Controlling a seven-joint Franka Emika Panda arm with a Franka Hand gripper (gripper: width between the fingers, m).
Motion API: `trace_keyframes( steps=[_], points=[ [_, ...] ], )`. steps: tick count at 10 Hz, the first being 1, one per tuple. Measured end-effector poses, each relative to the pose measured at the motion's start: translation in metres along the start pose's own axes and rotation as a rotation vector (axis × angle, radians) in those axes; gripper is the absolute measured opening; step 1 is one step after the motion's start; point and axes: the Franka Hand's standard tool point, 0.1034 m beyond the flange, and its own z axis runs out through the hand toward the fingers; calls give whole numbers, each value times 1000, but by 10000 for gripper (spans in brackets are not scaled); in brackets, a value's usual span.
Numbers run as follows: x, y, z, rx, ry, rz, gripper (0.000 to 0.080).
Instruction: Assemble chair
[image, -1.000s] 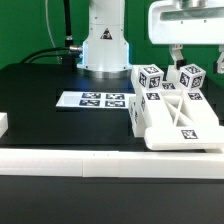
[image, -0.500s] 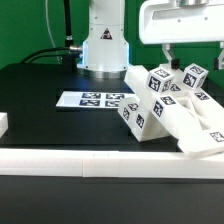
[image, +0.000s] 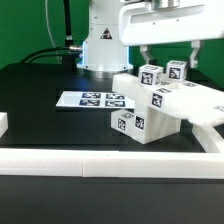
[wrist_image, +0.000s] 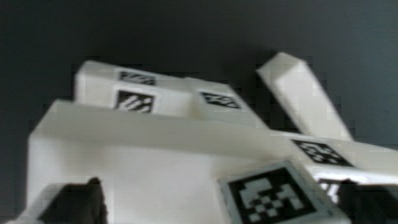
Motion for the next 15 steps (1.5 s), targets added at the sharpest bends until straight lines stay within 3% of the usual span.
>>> trace_keyframes(
  steps=[3, 5, 8, 11, 13, 15],
  points=[
    [-2, 7, 2, -3, 6, -26, 648],
    [-4, -9, -6, 5, -21, -26, 648],
    [4, -39, -34, 23, -36, -93, 648],
    [4, -37, -30, 19, -34, -154, 648],
    [10, -34, -27, -13, -34, -503, 648],
    [16, -35, -29, -6, -32, -777, 648]
  ],
)
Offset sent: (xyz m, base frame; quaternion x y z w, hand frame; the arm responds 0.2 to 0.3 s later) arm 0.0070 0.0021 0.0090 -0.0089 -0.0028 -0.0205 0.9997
